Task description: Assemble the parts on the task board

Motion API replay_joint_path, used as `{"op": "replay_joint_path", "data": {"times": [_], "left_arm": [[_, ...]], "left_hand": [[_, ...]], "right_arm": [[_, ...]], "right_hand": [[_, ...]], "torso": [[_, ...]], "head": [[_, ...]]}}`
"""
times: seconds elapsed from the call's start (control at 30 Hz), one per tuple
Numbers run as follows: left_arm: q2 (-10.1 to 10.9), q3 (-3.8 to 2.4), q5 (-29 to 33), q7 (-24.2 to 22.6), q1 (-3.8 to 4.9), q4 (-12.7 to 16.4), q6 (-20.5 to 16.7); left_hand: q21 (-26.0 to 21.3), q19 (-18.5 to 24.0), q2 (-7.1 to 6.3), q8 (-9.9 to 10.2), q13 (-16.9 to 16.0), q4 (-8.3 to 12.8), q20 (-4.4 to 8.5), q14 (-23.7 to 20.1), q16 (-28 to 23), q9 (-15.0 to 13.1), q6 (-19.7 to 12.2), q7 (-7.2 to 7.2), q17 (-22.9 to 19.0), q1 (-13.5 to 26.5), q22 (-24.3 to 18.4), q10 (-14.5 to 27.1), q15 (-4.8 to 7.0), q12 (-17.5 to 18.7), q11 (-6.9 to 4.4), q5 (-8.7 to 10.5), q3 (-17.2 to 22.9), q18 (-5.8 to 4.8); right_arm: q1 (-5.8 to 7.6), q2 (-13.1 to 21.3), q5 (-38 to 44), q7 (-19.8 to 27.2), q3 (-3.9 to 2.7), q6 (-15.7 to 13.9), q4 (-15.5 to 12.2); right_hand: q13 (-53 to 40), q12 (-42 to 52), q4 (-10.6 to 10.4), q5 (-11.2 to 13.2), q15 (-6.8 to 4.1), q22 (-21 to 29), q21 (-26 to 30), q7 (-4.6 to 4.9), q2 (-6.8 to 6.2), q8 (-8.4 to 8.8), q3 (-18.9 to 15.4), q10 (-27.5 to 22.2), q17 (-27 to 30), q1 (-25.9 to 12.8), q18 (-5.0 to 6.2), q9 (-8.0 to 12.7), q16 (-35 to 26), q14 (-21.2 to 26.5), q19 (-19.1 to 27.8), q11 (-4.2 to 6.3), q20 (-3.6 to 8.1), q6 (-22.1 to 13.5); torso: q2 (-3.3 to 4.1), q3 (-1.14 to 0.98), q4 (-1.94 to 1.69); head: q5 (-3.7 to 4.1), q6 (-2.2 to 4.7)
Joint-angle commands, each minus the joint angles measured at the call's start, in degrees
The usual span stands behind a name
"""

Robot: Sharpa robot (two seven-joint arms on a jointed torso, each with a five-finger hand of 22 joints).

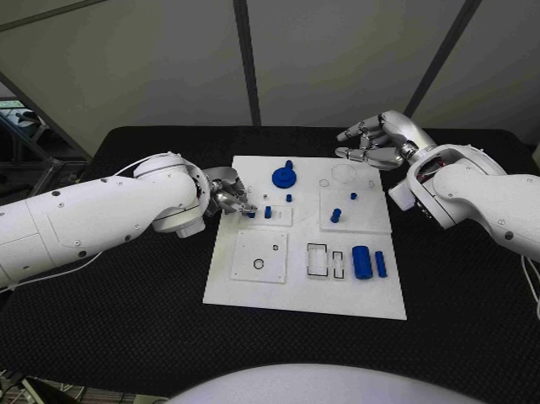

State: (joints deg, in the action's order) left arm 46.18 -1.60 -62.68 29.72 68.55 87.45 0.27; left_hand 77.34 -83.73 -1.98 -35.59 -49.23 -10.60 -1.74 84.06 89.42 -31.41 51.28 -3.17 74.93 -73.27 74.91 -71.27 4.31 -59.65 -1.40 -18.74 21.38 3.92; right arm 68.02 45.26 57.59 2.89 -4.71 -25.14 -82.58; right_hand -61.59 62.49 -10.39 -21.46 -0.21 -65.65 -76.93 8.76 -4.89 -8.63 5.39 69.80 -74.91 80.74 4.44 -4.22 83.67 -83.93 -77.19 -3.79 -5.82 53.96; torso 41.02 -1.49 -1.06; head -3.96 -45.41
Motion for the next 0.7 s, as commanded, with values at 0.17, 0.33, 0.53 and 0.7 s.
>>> {"op": "replay_joint_path", "data": {"times": [0.17, 0.33, 0.53, 0.7], "left_arm": [[0.0, -0.02, -1.07, 0.51, 0.03, 0.05, 0.92], [-0.01, -0.02, -1.58, 0.64, 0.03, 0.02, 1.77], [-0.07, -0.02, -1.85, 0.72, 0.03, -0.07, 2.35], [-0.13, -0.02, -1.91, 0.76, 0.03, -0.08, 2.75]], "left_hand": [[0.16, -0.44, -0.76, -0.51, 0.0, 4.32, 0.11, 5.66, -0.11, -0.81, -0.25, 0.3, 14.19, -0.13, 2.66, -0.44, 0.33, -0.33, 0.08, -0.37, 5.06, -0.61], [0.13, -0.44, -0.95, -0.71, 0.05, 4.43, 0.12, 5.65, -0.13, -0.91, -0.33, 0.3, 14.17, 0.05, 2.67, -0.46, 0.34, -0.33, 0.08, -0.36, 5.62, -0.61], [0.15, -0.46, -1.26, -0.98, 0.06, 4.62, 0.13, 5.65, -0.12, -1.03, -0.44, 0.32, 14.18, 0.28, 2.75, -0.48, 0.35, -0.36, 0.06, -0.34, 6.34, -0.62], [0.13, -0.46, -1.53, -1.18, 0.02, 4.79, 0.14, 5.66, -0.1, -1.12, -0.5, 0.33, 14.21, 0.46, 2.77, -0.54, 0.36, -0.43, 0.05, -0.34, 6.89, -0.62]], "right_arm": [[0.08, -0.04, 0.32, 0.12, -0.03, 0.35, -0.04], [0.08, -0.05, 0.33, 0.11, -0.03, 0.37, -0.03], [0.08, -0.02, 0.35, 0.09, -0.03, 0.37, -0.04], [0.08, 0.02, 0.38, 0.08, -0.03, 0.35, -0.08]], "right_hand": [[0.04, -0.03, -0.43, -0.52, -0.38, 0.09, 0.36, 0.11, 0.06, -0.3, -0.02, 0.27, -3.87, -0.64, 0.58, 0.08, -0.24, -3.37, 0.06, 0.04, 0.27, -0.43], [0.04, -0.03, -0.43, -0.52, -0.38, 0.09, 0.36, 0.11, 0.06, -0.3, -0.02, 0.27, -3.87, -0.64, 0.58, 0.08, -0.24, -3.37, 0.06, 0.04, 0.27, -0.43], [0.04, -0.03, -0.43, -0.52, -0.38, 0.09, 0.36, 0.11, 0.06, -0.3, -0.02, 0.27, -3.87, -0.64, 0.58, 0.08, -0.24, -3.37, 0.06, 0.04, 0.27, -0.43], [0.04, -0.03, -0.43, -0.52, -0.38, 0.09, 0.36, 0.11, 0.06, -0.3, -0.02, 0.27, -3.87, -0.64, 0.58, 0.08, -0.24, -3.37, 0.06, 0.04, 0.27, -0.43]], "torso": [[-0.06, 0.01, -0.04], [-0.07, 0.01, -0.03], [-0.07, 0.01, -0.04], [-0.03, 0.02, -0.02]], "head": [[-0.05, -0.19], [-0.06, -0.21], [0.01, -0.26], [0.08, -0.27]]}}
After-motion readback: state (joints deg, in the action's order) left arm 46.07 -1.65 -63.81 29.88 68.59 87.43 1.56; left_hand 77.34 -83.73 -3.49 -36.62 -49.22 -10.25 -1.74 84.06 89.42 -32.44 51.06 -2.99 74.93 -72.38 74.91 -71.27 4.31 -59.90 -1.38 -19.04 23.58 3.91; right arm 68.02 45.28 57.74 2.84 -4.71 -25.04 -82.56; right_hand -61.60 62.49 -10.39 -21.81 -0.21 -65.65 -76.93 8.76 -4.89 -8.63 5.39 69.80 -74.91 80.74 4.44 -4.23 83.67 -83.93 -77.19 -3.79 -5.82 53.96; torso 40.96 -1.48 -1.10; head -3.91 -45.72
